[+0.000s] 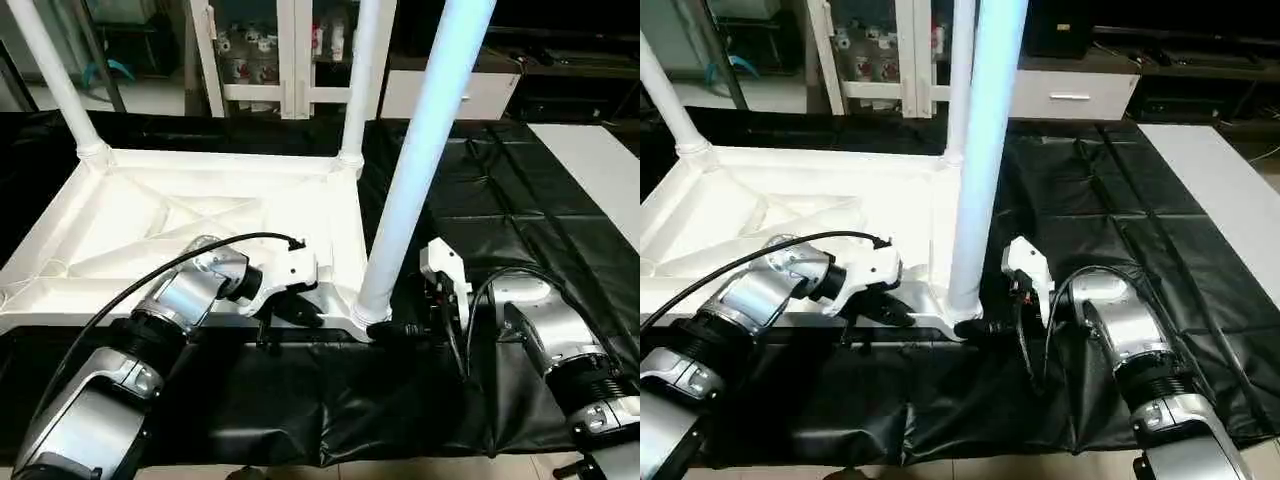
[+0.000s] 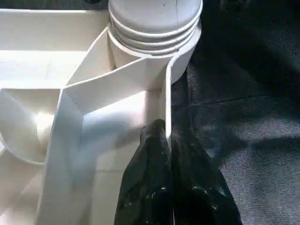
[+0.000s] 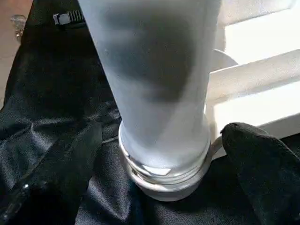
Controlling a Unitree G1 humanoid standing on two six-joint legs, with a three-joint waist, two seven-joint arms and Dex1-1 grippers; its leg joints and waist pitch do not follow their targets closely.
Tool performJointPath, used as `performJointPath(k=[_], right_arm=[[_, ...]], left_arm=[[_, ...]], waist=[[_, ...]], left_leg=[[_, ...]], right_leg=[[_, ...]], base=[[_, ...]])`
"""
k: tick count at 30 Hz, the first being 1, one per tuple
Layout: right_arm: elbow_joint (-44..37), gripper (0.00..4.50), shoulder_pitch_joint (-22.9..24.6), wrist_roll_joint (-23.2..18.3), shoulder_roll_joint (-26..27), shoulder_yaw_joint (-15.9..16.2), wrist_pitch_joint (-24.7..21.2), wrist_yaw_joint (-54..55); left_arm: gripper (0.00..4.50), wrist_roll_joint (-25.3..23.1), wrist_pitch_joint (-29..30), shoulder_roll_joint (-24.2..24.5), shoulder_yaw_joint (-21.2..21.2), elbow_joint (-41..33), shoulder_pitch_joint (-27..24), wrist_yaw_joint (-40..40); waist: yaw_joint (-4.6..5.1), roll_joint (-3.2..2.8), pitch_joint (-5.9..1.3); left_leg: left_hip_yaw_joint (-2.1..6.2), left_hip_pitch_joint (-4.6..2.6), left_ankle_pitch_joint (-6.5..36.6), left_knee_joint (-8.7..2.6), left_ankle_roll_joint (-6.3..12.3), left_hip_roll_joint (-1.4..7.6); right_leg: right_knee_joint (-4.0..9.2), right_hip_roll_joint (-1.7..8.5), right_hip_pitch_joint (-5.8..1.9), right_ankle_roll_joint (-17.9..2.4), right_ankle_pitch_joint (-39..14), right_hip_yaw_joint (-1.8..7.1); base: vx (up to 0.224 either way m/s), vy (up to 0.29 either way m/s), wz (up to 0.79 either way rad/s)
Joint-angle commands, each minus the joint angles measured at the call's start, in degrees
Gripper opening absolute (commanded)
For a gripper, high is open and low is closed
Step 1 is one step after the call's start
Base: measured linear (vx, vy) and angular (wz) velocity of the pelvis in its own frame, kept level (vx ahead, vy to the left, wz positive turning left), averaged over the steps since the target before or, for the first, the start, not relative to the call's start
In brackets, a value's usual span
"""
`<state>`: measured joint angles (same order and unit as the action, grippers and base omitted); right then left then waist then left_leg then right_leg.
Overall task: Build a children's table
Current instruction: Rotate leg to tighten
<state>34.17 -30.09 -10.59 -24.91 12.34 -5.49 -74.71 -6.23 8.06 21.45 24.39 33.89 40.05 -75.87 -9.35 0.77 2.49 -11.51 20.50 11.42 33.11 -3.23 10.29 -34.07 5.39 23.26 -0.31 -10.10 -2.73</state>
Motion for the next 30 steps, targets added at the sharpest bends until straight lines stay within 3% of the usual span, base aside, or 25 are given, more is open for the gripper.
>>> performJointPath(k=[1, 8, 15, 18, 25, 27, 28, 30], right_arm=[[0.6, 4.42, -0.4, 0.9, 0.2, 1.0, 1.0, -0.1], [2.5, 3.84, -1.5, 1.1, 2.5, 0.9, 1.0, 0.7], [4.3, 3.22, -2.0, 1.3, 3.2, 0.6, 2.2, 0.8], [4.4, 2.91, -2.0, 1.4, 3.1, 0.7, 2.4, 0.6], [6.2, 2.75, -2.3, 2.1, 3.8, 0.0, 4.1, 1.5], [7.6, 2.74, -2.4, 1.8, 5.3, -1.4, 4.5, 5.3], [9.3, 2.73, -2.6, 1.0, 7.7, -3.9, 5.1, 11.2], [9.8, 2.72, -2.6, 0.6, 8.5, -4.8, 4.7, 13.0]], left_arm=[[0.00, -1.2, 0.8, -0.7, 3.6, 0.2, -2.1, -1.4], [0.00, -1.8, 1.0, -0.5, 3.5, -0.1, -2.5, -1.1], [0.00, -2.1, 0.9, -0.9, 3.3, 0.6, -2.1, -0.3], [0.00, -2.1, 0.9, -0.9, 3.3, 0.6, -2.2, -0.2], [0.00, -2.6, 1.1, -1.4, 2.7, 1.4, -1.9, 2.1], [0.00, -2.6, 1.3, -2.4, 1.8, 2.3, -1.5, 4.6], [0.00, -2.0, 1.7, -3.9, 0.4, 3.6, -1.0, 7.5], [0.00, -1.8, 2.1, -4.5, -0.1, 3.9, -0.8, 8.5]], waist=[[0.21, -0.26, -3.34], [0.33, -0.57, -3.38], [0.51, -0.20, -3.34], [0.47, -0.32, -3.25], [0.39, -0.11, -3.31], [0.35, -0.10, -3.07], [0.46, -0.20, -2.96], [0.73, 0.24, -2.77]], left_leg=[[1.17, -0.80, 10.3, -3.88, 2.50, 3.31], [1.20, -0.79, 10.7, -3.91, 2.04, 3.25], [1.16, -0.90, 11.2, -3.98, 1.94, 3.28], [1.24, -0.93, 12.0, -4.10, 1.71, 3.33], [1.18, -0.88, 11.2, -3.98, 2.04, 3.27], [1.24, -0.91, 12.7, -4.21, 1.75, 3.33], [1.24, -0.89, 13.8, -4.32, 1.47, 3.33], [1.76, -1.19, 17.5, -4.84, -0.38, 3.21]], right_leg=[[2.84, 3.53, -2.66, -16.0, -5.5, 1.89], [2.73, 3.41, -2.69, -16.2, -4.6, 1.83], [2.84, 3.43, -2.74, -16.0, -5.7, 1.86], [3.00, 3.54, -2.71, -15.6, -7.5, 1.92], [2.90, 3.52, -2.67, -15.7, -6.7, 1.91], [3.26, 3.70, -2.54, -15.3, -9.8, 1.98], [3.39, 3.75, -2.41, -15.1, -11.2, 2.04], [4.24, 4.17, -2.46, -12.7, -19.5, 2.06]], base=[[0.000, 0.000, 0.00], [0.000, 0.000, 0.00], [0.000, 0.000, 0.00], [0.000, 0.000, 0.00], [0.000, 0.000, 0.00], [0.000, 0.000, 0.00], [0.000, 0.000, 0.00], [0.000, 0.000, 0.00]])
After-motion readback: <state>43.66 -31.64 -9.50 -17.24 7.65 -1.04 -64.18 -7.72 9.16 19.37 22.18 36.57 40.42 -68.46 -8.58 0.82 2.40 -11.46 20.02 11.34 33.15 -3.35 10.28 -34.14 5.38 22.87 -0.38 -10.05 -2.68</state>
